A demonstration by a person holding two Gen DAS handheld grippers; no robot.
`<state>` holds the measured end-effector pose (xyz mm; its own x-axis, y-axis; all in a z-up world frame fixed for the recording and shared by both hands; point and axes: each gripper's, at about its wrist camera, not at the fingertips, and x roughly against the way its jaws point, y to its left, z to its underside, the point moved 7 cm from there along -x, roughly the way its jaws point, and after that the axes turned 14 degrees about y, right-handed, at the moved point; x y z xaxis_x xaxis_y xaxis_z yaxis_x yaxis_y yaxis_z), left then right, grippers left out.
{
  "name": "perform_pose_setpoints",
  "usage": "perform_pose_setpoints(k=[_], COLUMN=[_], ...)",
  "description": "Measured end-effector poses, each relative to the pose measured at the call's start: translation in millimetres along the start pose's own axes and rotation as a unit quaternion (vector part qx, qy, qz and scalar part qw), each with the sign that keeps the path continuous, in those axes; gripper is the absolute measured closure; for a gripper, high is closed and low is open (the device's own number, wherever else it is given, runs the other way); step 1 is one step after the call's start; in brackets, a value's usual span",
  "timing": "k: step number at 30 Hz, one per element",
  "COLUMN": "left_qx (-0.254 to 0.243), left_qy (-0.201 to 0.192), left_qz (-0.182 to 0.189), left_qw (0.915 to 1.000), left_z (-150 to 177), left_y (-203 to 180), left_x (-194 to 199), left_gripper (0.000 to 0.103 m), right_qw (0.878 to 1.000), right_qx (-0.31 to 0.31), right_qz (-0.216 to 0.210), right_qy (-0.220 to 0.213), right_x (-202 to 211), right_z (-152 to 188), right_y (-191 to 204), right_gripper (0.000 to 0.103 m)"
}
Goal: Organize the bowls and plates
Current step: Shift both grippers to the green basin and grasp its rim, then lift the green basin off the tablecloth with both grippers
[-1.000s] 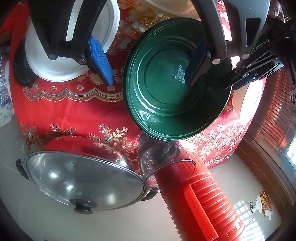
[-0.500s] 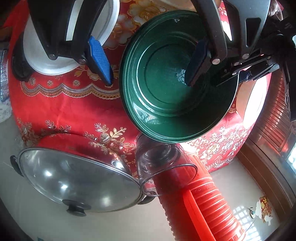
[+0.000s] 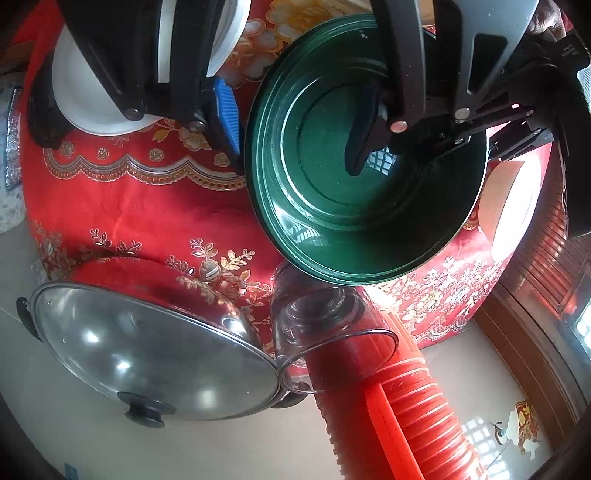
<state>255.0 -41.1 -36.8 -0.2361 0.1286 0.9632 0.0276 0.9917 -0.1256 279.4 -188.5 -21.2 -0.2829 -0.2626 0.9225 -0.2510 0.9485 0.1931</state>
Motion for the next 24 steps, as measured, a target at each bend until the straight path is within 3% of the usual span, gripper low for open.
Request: perform_pose_setpoints(k=[1, 4, 13, 24], left_qx=[-0.006, -0.010, -0.006, 0.001], left_qy=[0.004, 0.011, 0.008, -0.016], left_qz=[-0.011, -0.014, -0.017, -0.020], left_qw=[0.9999, 0.9998, 0.9998, 0.9997], left_z=[0.9, 3.9, 9.1, 13.2], left_y=[-0.6, 0.1, 6.7, 19.1], left_x=[-1.9, -5.9, -1.8, 29.5], left_gripper=[0.083, 0.087, 0.087, 0.087], right_qw=[1.000, 1.000, 1.000, 1.000], right_qx=[0.001, 0.003, 0.001, 0.010], right_qz=[0.000, -0.002, -0.008, -0.015], right_qy=[-0.001, 0.001, -0.007, -0.024], right_x=[0.0, -1.1, 0.6, 15.4], right_z=[0.1, 1.4, 3.7, 3.5], right_y=[0.1, -0.5, 3.4, 16.2], right_gripper=[0.062, 0.068, 0.068, 0.068])
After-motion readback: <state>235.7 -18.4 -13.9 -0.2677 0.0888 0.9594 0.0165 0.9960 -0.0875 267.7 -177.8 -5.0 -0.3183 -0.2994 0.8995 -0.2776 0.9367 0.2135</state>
